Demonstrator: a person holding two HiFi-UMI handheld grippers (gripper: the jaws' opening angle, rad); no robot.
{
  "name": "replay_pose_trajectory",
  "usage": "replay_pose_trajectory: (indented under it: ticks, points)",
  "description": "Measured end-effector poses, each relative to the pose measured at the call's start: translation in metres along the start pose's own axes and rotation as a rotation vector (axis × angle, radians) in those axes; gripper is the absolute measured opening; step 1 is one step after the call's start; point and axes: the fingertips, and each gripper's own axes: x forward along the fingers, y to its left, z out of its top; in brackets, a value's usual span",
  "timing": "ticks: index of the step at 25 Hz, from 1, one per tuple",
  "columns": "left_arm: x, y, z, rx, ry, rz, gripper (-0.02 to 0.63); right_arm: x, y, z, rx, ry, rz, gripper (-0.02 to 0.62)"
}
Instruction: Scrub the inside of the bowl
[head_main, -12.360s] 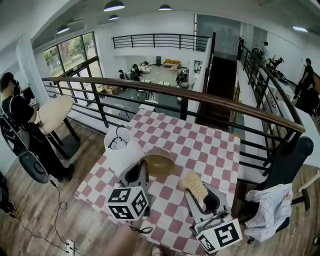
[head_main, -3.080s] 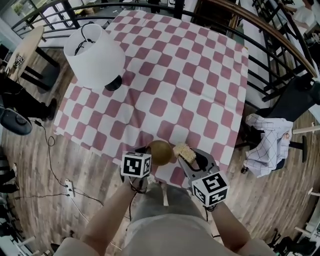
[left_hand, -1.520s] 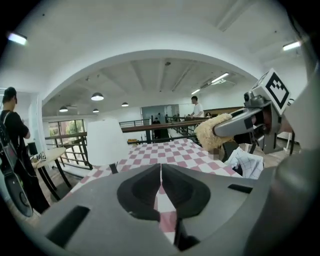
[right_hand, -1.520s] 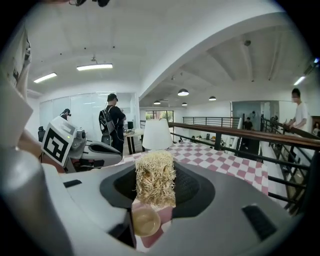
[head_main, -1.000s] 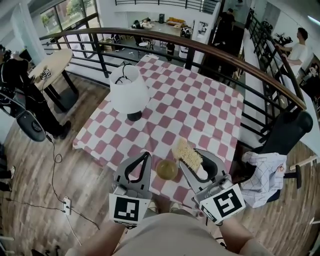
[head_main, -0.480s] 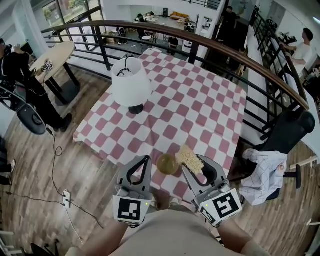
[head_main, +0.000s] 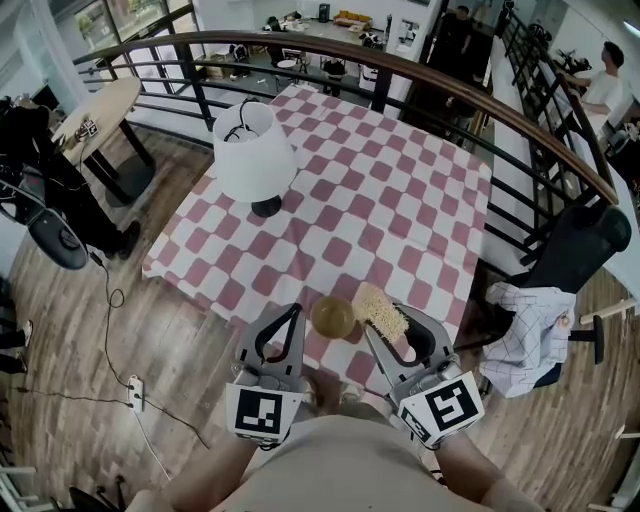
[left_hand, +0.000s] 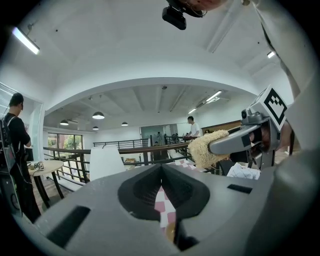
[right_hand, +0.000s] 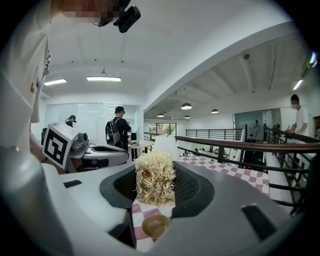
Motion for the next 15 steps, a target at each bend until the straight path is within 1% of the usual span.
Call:
replay_pose_trajectory:
  ticks: [4, 6, 9, 12, 15]
  points:
    - [0.002, -0.003, -0.007, 0.023, 0.007, -0.021, 0.015, -0.001, -0.003, -0.005, 0.017, 0.017, -0.002, 0.158]
    - [0.001, -0.004, -0.008, 0.013, 0.022, -0.022, 0.015, -0.002, -0.004, -0.005, 0.011, 0.019, -0.007, 0.160]
    - [0.001, -0.005, -0.010, 0.020, 0.022, -0.028, 0.015, -0.002, -0.003, -0.005, 0.011, 0.024, -0.005, 0.160]
    - [-0.004, -0.002, -0.004, -0.011, 0.010, -0.014, 0.015, -0.003, 0.005, 0.001, 0.032, 0.017, 0.033, 0.160]
    - [-0.006, 0.000, -0.001, 0.005, 0.000, -0.012, 0.015, -0.003, 0.012, 0.009, 0.031, -0.005, 0.059, 0.160]
